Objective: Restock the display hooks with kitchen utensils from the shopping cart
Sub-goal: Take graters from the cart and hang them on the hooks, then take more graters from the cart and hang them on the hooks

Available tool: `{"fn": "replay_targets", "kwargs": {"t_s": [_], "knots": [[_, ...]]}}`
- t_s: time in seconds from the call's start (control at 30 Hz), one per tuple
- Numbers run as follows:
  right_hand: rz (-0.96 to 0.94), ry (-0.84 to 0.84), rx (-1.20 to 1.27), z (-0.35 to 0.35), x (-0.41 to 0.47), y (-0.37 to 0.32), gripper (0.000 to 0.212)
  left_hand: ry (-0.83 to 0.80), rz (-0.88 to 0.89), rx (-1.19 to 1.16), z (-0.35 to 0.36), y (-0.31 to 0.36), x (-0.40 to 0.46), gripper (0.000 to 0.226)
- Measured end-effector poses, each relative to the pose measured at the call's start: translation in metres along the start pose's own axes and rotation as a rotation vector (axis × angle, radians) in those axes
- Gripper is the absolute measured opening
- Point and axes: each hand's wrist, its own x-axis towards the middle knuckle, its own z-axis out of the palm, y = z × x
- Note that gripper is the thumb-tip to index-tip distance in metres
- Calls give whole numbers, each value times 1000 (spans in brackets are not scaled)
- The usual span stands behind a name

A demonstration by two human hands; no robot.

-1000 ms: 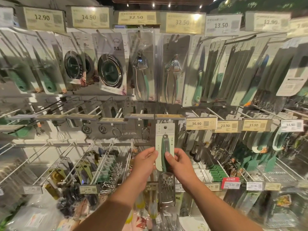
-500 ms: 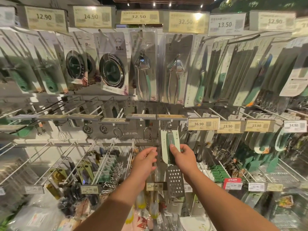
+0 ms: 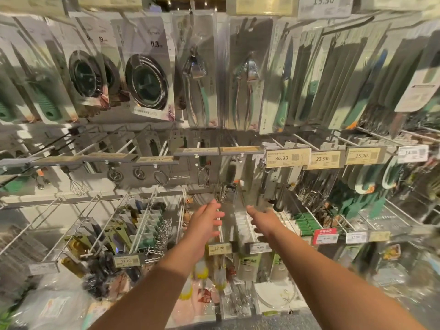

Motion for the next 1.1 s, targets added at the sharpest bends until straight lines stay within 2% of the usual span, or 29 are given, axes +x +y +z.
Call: {"fn": "replay_targets", "kwargs": {"t_s": [0.07, 0.13, 0.3, 0.53, 0.63, 0.73, 0.87, 1.1], "knots": [[12, -7, 43, -13, -13, 15, 57, -53, -44, 52, 12, -8, 5, 31], [-5, 2, 47, -29, -32, 28, 50, -120, -95, 115, 29, -18, 9, 30], [20, 222, 123, -95, -71, 83, 44, -318, -190, 316, 97, -51, 11, 36], [226, 659, 439, -211, -131, 193, 35, -664, -153, 537, 236, -98, -33, 35], [246, 803, 586, -253, -158, 233, 31, -796, -151, 656, 297, -122, -52, 49], [310, 954, 651, -291, -188, 269, 38, -868, -127, 769, 355, -142, -85, 37], [488, 1075, 611, -328, -221, 319, 50, -1000, -70, 867, 420, -172, -122, 36], [591, 1201, 803, -351, -260, 412, 37, -1261, 2, 993, 506, -241, -180, 24]]}}
